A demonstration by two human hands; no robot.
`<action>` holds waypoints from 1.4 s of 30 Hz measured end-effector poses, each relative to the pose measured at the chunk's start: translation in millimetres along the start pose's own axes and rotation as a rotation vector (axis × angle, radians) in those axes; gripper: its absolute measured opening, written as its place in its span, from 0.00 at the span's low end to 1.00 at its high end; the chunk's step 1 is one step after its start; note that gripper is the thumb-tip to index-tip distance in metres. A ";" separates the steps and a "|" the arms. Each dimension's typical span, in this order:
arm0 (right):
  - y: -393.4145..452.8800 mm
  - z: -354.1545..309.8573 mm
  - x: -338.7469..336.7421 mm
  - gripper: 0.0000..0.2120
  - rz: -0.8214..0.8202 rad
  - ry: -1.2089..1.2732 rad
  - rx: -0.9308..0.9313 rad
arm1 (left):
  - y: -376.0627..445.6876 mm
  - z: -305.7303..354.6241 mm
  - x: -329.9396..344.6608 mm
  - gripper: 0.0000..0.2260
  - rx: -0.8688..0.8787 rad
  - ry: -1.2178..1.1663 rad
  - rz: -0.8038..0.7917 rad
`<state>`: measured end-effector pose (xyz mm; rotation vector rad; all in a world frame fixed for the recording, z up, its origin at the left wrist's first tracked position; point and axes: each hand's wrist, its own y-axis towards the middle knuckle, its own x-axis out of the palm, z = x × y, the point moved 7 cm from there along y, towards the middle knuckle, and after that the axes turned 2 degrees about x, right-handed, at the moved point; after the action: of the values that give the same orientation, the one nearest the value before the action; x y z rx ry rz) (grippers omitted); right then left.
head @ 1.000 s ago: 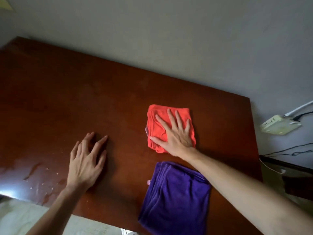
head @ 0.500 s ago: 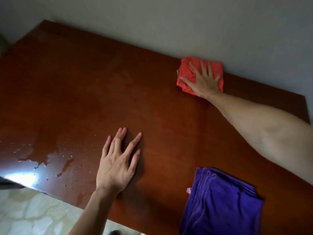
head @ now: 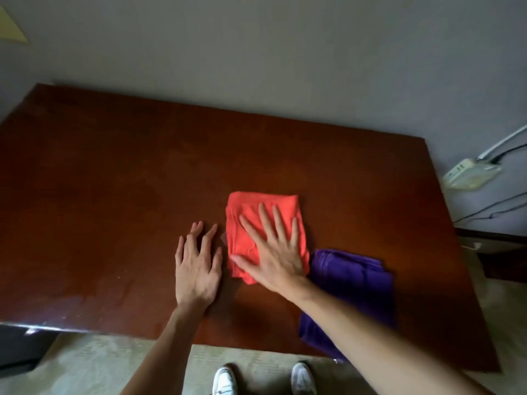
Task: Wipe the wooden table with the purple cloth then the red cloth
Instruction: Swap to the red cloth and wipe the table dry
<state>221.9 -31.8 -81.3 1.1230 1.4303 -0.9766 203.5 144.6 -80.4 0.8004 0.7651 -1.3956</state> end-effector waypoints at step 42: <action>168.5 -1.1 -7.6 0.41 -0.061 -0.042 0.033 | 15.8 -36.1 -28.5 0.19 0.313 0.018 -0.118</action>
<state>385.8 7.6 -74.3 1.0817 1.4262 -1.0650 218.4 190.6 -75.0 1.0241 0.6233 -1.6410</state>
